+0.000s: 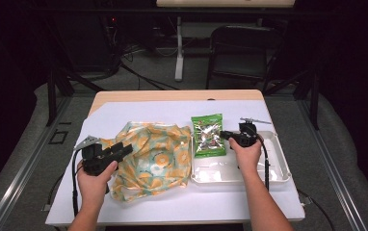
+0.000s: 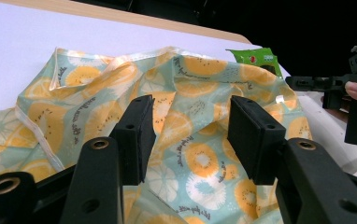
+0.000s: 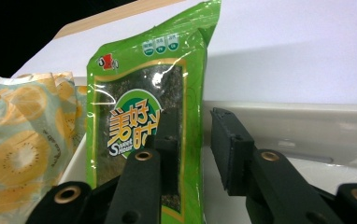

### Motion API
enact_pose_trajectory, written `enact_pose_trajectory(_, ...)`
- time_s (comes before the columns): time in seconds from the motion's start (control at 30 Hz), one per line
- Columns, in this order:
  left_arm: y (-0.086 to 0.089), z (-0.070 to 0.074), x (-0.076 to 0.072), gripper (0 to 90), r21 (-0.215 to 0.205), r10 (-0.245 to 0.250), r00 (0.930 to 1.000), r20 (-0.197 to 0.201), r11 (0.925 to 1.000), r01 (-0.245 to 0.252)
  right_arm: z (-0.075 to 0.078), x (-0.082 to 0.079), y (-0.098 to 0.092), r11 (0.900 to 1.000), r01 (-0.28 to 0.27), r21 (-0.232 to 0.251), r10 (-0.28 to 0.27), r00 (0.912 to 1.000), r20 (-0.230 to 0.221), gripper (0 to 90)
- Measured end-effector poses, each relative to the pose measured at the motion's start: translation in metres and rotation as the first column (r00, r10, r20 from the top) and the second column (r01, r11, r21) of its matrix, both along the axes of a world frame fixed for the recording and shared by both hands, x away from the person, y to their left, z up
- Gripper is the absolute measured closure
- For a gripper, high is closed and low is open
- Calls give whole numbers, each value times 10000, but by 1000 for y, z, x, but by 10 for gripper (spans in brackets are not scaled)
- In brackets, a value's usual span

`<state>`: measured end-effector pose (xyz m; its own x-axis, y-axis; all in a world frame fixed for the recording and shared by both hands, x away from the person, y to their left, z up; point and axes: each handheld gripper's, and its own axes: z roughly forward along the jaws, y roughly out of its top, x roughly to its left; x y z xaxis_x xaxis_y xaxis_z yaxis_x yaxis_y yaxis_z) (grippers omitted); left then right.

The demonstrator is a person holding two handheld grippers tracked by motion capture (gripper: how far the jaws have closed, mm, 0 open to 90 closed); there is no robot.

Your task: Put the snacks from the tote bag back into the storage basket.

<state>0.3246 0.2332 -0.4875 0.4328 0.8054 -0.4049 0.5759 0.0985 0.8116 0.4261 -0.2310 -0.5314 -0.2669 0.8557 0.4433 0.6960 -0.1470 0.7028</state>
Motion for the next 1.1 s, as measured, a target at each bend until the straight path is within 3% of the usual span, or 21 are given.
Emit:
enact_pose_trajectory(0.63, 2, -1, 0, 495, 113, 102, 9999, -14, 9999, -101, 5, -5, 2, 9998, 21, -173, -18, 9998, 186, 579)
enact_pose_trajectory(1.1, 7, -1, 2, 488, 130, 235, 9997, 31, 9996, -236, 19, -20, 10, 9967, -207, -780, 275, 9958, 873, 557)
